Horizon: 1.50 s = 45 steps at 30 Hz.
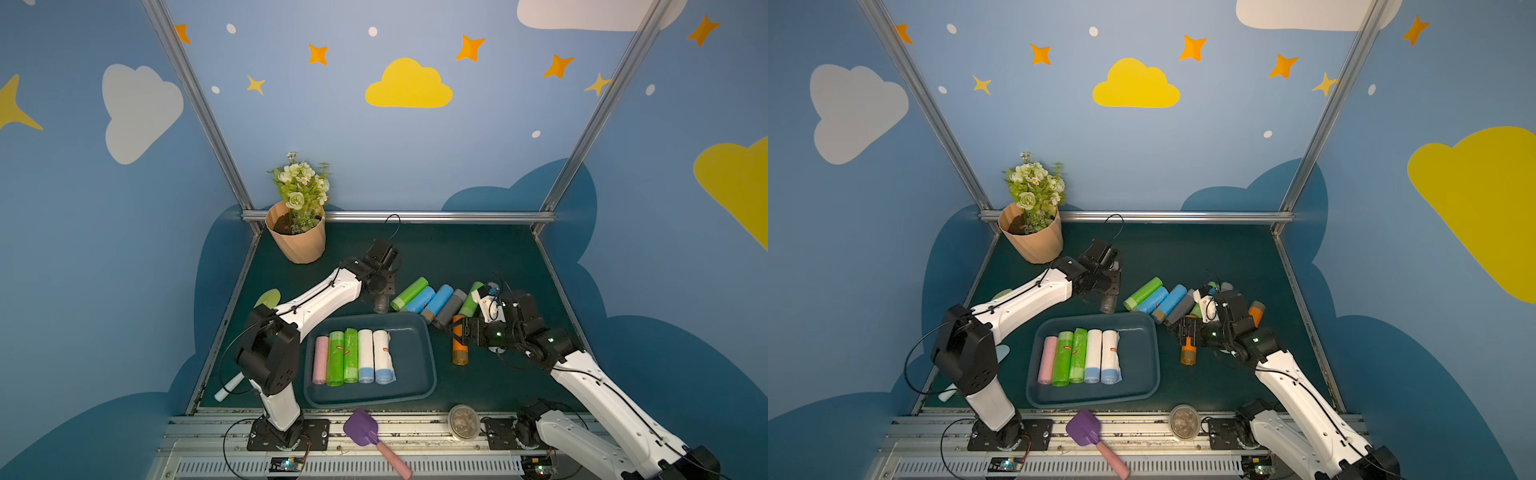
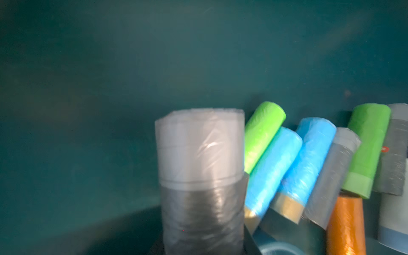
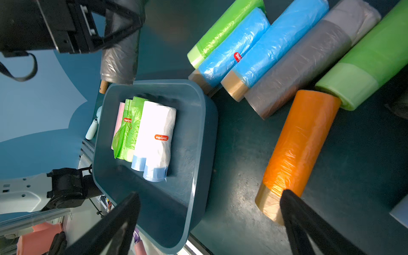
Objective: Put the roll of trash bags into the storage box
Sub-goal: Pick up the roll of trash bags from the center of the board, then place the roll of trash bags in the storage box.
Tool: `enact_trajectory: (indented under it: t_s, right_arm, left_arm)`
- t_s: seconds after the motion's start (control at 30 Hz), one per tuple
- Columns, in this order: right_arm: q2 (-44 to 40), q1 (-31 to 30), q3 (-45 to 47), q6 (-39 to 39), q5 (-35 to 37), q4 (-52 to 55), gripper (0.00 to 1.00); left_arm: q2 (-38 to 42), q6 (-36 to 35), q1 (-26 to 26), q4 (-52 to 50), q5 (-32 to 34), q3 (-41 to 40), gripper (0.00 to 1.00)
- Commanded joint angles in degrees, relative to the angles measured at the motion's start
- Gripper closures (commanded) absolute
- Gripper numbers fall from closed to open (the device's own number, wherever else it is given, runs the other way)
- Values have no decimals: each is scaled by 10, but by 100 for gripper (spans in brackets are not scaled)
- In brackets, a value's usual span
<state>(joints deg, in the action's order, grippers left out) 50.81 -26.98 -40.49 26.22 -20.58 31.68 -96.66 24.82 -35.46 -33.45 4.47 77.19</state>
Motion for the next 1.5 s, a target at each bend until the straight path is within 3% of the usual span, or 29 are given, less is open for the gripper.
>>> enact_trajectory:
  t_s: [0.0,0.2,0.53,0.87,1.47]
  right_arm:
    - [-8,-16,5,9,19,18,3]
    - [-6,-47,13,13,21,5,3]
    - [-42,-64,54,24,25,2,3]
    - [-91,-65,92,21,-42,-21,3]
    - [-75,-107,93,31,-42,-25,3]
  left_arm:
    - [56,83,-18,31,20,-63,65]
    - [110,191,-97,75,53,-150,65]
    - [97,309,-218,82,145,-180,65]
    - [63,325,-235,72,132,-185,64]
    - [29,329,-243,63,135,-197,63]
